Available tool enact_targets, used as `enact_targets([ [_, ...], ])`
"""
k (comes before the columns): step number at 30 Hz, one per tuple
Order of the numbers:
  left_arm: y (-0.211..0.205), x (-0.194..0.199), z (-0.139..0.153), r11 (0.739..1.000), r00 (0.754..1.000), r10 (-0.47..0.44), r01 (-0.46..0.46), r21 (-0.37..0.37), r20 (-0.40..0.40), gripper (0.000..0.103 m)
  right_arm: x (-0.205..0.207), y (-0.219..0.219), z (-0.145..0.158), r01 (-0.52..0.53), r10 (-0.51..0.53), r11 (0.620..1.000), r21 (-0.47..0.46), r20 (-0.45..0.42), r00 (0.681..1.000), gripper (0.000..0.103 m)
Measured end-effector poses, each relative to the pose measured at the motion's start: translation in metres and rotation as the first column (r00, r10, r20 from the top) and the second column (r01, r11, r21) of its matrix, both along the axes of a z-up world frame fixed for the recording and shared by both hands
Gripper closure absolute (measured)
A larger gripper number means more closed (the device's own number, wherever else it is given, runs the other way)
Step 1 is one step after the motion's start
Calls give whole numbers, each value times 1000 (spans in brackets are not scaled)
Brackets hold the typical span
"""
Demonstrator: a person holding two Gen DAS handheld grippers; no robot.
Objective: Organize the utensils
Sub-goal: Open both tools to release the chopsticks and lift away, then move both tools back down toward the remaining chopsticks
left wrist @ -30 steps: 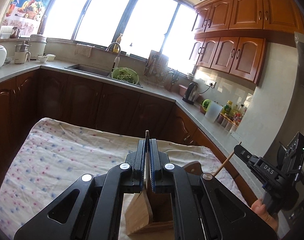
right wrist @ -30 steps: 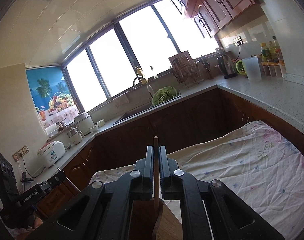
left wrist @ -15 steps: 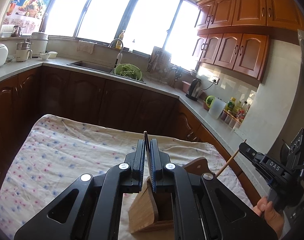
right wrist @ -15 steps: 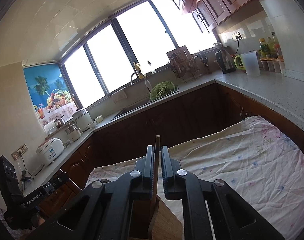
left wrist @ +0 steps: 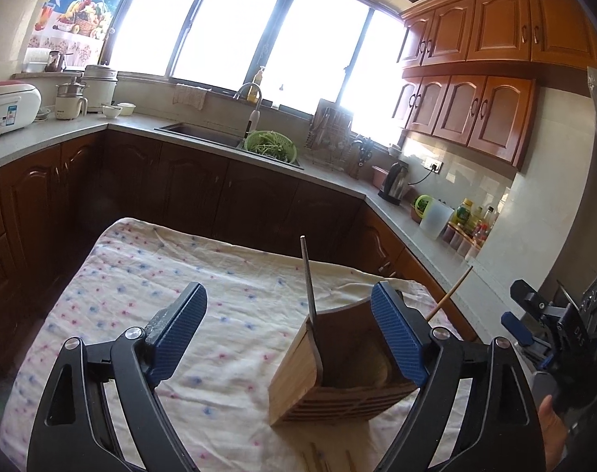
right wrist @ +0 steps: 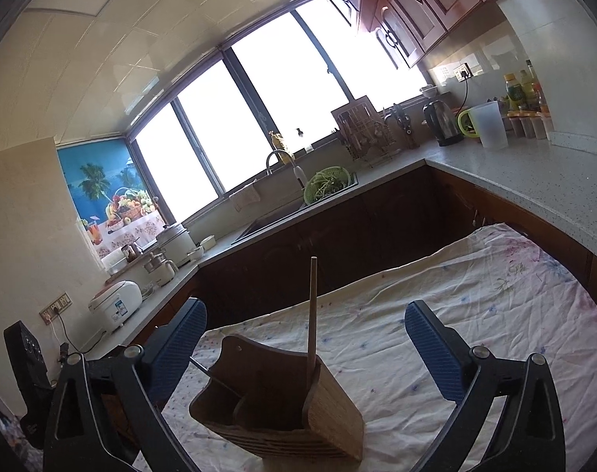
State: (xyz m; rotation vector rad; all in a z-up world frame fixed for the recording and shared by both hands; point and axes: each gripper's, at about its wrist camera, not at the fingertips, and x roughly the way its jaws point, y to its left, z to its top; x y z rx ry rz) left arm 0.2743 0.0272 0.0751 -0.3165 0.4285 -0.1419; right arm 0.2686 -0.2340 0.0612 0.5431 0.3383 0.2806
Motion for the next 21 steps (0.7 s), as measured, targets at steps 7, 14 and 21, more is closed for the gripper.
enact_targets([
  [7, -4, -36, -7, 1000, 999, -12, 13, 27, -34, 14, -41, -8, -5, -17, 16, 1000, -14, -34, 999, 0],
  [14, -10, -73, -23, 999, 996, -36, 38, 31, -84, 14, -92, -15, -15, -15, 11, 997, -71, -60, 998, 0],
  [21, -15, -103, -47, 998, 987, -54, 59, 27, -148, 14, -136, -28, -37, 9, -21, 995, -99, -117, 993, 0],
])
